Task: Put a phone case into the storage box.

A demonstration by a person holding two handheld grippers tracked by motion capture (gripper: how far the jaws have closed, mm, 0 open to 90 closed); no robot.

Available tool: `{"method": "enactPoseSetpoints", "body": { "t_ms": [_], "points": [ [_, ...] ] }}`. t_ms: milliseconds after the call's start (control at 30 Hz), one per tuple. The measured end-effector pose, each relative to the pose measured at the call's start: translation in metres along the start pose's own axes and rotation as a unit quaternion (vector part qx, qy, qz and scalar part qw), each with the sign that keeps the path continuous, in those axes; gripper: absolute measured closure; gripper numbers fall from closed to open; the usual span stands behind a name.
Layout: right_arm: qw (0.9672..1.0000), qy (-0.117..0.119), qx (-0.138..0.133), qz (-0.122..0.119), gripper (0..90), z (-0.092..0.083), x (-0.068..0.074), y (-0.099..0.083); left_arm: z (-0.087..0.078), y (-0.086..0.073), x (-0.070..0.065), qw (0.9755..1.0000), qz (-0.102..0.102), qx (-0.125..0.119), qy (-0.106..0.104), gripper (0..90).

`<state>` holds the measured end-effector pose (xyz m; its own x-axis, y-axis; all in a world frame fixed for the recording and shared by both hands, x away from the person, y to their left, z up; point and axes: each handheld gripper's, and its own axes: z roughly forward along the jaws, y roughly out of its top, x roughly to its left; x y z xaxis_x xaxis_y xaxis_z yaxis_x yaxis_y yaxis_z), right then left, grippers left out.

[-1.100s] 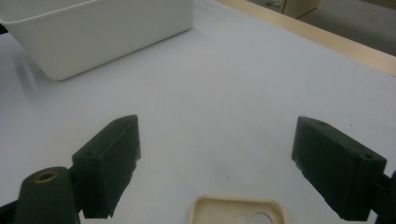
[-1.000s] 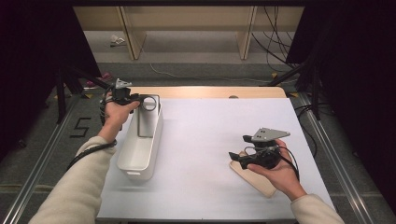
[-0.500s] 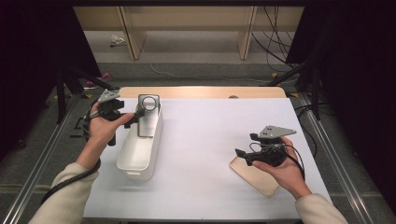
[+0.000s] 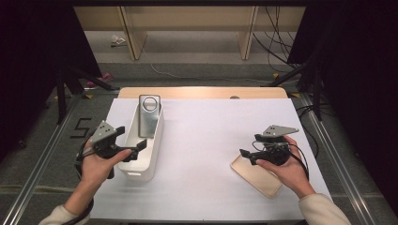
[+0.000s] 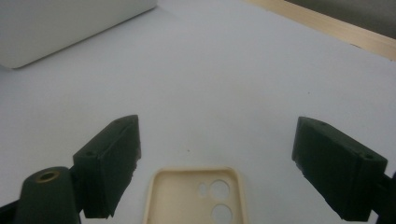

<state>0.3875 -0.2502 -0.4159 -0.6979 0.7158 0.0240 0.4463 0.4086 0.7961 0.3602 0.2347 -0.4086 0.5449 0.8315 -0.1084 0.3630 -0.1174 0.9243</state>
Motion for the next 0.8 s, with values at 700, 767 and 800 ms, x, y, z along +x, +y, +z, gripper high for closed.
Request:
{"method": "enactPoseSetpoints", "body": {
  "t_ms": [700, 767, 800],
  "points": [
    [1.0, 0.004, 0.005, 0.006, 17.6, 0.002, 0.002, 0.0, -0.004, -0.016, -0.012, 0.9986, 0.05, -0.007, -0.015, 0.2],
    [0.9999, 0.009, 0.007, 0.008, 20.5, 0.002, 0.003, 0.001, -0.003, -0.017, -0.012, 0.9986, 0.05, -0.006, -0.016, 0.3],
    [0.9998, 0.013, 0.011, 0.008, 22.8, 0.003, 0.003, 0.001, -0.003, -0.018, -0.012, 0.9986, 0.05, -0.005, -0.017, 0.4]
  ]
}}
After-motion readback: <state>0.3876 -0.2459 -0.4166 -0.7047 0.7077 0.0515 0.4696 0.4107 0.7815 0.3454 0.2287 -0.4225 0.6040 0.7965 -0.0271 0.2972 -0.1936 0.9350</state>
